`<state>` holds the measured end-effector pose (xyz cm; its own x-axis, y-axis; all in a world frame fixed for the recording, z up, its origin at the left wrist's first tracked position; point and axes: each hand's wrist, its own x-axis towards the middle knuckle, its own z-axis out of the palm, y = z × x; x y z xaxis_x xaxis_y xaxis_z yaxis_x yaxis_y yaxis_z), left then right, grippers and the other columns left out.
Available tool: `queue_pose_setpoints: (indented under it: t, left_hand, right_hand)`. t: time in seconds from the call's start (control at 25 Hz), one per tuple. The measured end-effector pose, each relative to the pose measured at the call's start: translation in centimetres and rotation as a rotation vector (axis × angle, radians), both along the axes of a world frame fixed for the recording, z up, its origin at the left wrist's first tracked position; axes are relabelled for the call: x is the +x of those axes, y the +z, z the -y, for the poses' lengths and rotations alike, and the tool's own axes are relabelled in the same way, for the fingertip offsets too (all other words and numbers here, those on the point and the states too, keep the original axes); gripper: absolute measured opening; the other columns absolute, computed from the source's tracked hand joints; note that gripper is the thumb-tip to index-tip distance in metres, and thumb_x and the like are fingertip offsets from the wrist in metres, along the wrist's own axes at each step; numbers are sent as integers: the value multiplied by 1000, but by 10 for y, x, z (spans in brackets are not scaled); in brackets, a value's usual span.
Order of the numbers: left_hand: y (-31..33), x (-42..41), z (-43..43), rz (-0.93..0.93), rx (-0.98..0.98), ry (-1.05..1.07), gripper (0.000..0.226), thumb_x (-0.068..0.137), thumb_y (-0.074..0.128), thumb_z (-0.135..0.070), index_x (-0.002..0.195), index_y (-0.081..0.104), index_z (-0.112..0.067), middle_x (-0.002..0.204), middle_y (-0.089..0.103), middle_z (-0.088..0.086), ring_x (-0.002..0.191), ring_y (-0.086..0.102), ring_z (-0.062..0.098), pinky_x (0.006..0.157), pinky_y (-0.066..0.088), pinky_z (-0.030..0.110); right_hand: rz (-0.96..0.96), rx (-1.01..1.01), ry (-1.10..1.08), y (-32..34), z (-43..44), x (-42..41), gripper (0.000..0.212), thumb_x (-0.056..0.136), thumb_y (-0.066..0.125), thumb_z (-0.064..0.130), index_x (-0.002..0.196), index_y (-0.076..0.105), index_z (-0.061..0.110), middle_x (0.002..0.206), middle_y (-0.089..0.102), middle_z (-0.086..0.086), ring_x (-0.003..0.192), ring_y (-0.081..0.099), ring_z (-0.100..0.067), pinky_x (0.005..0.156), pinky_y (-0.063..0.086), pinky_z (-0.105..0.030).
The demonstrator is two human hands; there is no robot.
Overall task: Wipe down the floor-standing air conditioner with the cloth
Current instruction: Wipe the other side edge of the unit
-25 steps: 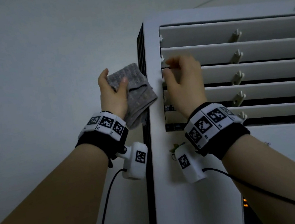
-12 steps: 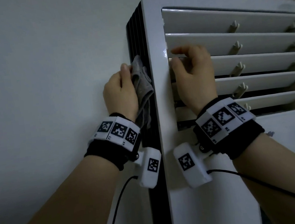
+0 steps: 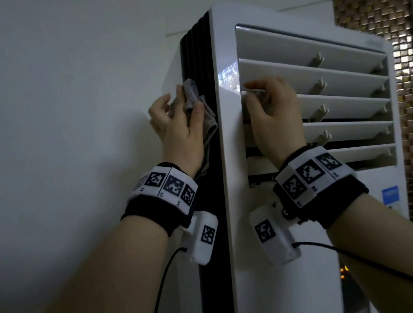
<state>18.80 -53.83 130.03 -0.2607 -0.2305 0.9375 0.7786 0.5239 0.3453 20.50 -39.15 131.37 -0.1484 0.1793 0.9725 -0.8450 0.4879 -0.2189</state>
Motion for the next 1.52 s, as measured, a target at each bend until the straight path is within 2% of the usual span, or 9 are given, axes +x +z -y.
queue_pose_setpoints:
  t: [0.16,0.4,0.56,0.84,1.0,1.08,1.24,1.4,1.52]
  left_hand:
    - [1,-2,4,-12,27,1,49,100,45,-25,145,33,-12,108,34,8,114,44,30,110,31,35]
    - [6,-12,6,-56,3,-48,44,101,41,-21,144,35,-13,111,31,5,112,40,17,107,28,18]
    - [25,-21,19,-30,42,-125,42,101,42,-22,141,42,-10,109,33,5,108,46,13,93,25,-3]
    - [35,-27,22,-126,-30,-131,44,100,44,-17,143,35,-9,110,29,4,107,39,9,97,20,-3]
    - [58,-23,22,-93,-49,-221,43,101,41,-28,143,37,-17,105,29,-4,111,38,12,109,23,12]
    - [51,-21,23,-174,-107,-308,46,97,39,-29,142,30,-20,101,28,-11,113,37,13,104,22,6]
    - [65,-35,40,-145,-164,-127,45,102,36,-11,146,26,-6,106,32,6,107,40,19,103,26,12]
    - [77,-40,50,-39,-95,-116,41,103,35,-15,144,36,-13,98,52,11,88,49,16,76,36,17]
    - [71,-39,45,-141,-121,-134,41,103,36,-18,144,37,-15,104,50,12,96,50,16,90,38,23]
  right_hand:
    - [14,34,-32,-1,-1,-3,21,91,53,13,109,65,11,109,60,-5,108,51,-24,96,39,-32]
    - [53,-2,-41,0,-1,-4,17,93,52,16,102,66,13,102,53,-1,107,45,-20,81,28,-16]
    - [55,-22,-9,1,2,-4,14,94,52,15,99,65,14,98,50,3,106,47,-20,88,34,-18]
    - [115,-113,-8,15,8,-4,12,93,53,23,98,63,19,107,59,-9,106,53,-30,95,43,-50]
    - [122,-120,-28,15,11,-5,7,93,54,25,90,58,21,103,59,-11,102,54,-33,91,45,-52]
    - [125,-120,-40,15,10,-5,8,93,53,26,90,58,21,102,59,-11,102,54,-32,91,44,-52]
    - [137,-107,-45,15,10,-6,9,94,52,27,91,58,21,103,60,-11,104,53,-32,93,43,-51]
    - [189,-146,-21,21,10,-3,10,93,51,31,90,57,23,102,61,-12,103,55,-33,93,43,-54]
    - [194,-170,-8,23,12,-2,12,92,51,33,82,54,29,97,63,-8,102,55,-32,94,42,-57]
